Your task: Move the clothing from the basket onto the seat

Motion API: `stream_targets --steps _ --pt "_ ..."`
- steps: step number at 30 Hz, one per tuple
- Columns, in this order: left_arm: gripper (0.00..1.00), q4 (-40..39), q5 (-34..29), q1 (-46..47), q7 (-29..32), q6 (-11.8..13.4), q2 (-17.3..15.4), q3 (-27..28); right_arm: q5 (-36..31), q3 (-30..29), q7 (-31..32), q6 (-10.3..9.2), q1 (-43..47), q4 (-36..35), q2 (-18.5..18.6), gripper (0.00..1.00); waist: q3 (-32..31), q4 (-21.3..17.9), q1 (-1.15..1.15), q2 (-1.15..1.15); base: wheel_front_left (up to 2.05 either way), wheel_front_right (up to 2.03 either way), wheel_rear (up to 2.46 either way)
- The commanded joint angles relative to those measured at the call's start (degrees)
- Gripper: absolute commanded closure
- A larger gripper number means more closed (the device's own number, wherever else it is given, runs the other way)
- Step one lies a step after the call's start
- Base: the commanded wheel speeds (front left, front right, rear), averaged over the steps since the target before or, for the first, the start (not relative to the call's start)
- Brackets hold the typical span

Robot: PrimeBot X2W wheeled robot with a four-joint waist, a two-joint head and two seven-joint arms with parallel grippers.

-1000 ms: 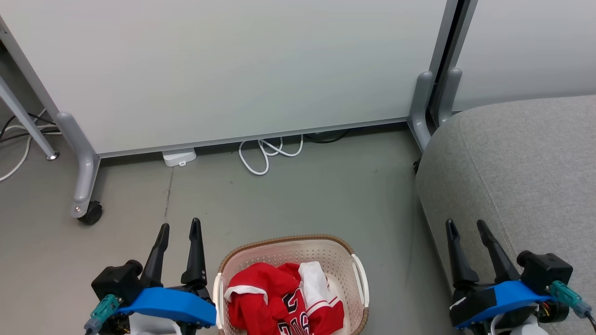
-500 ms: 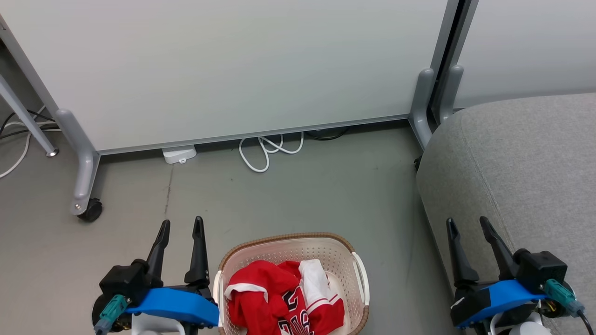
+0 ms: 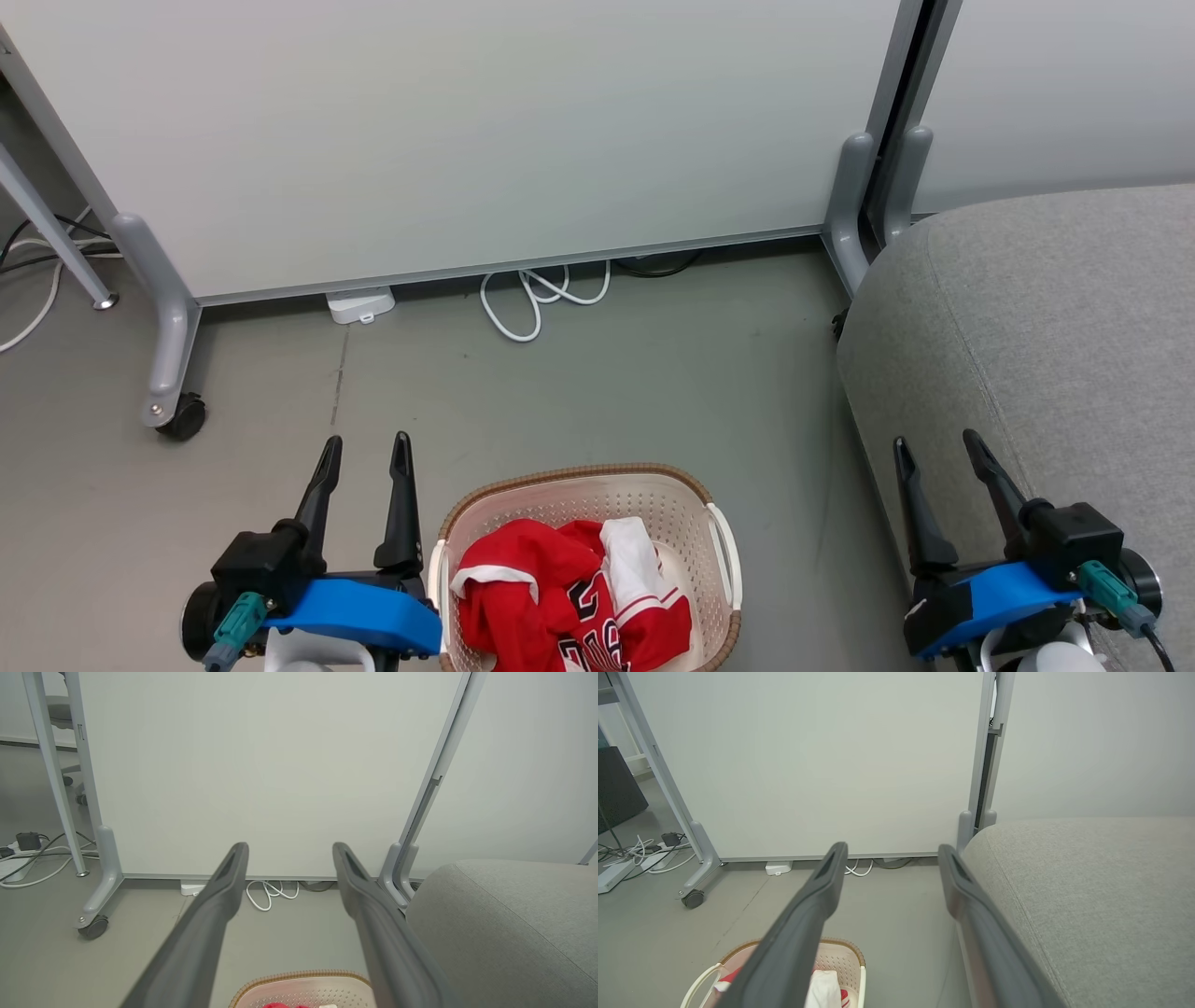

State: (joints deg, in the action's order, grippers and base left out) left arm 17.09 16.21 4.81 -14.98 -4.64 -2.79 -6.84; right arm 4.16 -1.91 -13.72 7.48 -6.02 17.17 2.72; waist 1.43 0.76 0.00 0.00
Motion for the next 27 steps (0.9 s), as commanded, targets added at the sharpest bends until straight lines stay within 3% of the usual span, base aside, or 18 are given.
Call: stream_targets --steps 1,27 --pt "0.0 0.1 -0.4 0.6 -0.3 0.1 -0.2 -0.2 -0.7 -0.1 -0.3 0.03 -1.0 0.1 0.3 0.0 0.0 0.0 0.0 0.0 0.0 0.0 0.0" --pt "0.0 0.8 0.0 0.4 -0.3 -0.2 -0.2 1.0 0.3 1.3 -0.6 0.02 -1.7 0.1 0.3 0.0 1.9 -1.3 0.0 0.0 0.0 0.0 0.0"
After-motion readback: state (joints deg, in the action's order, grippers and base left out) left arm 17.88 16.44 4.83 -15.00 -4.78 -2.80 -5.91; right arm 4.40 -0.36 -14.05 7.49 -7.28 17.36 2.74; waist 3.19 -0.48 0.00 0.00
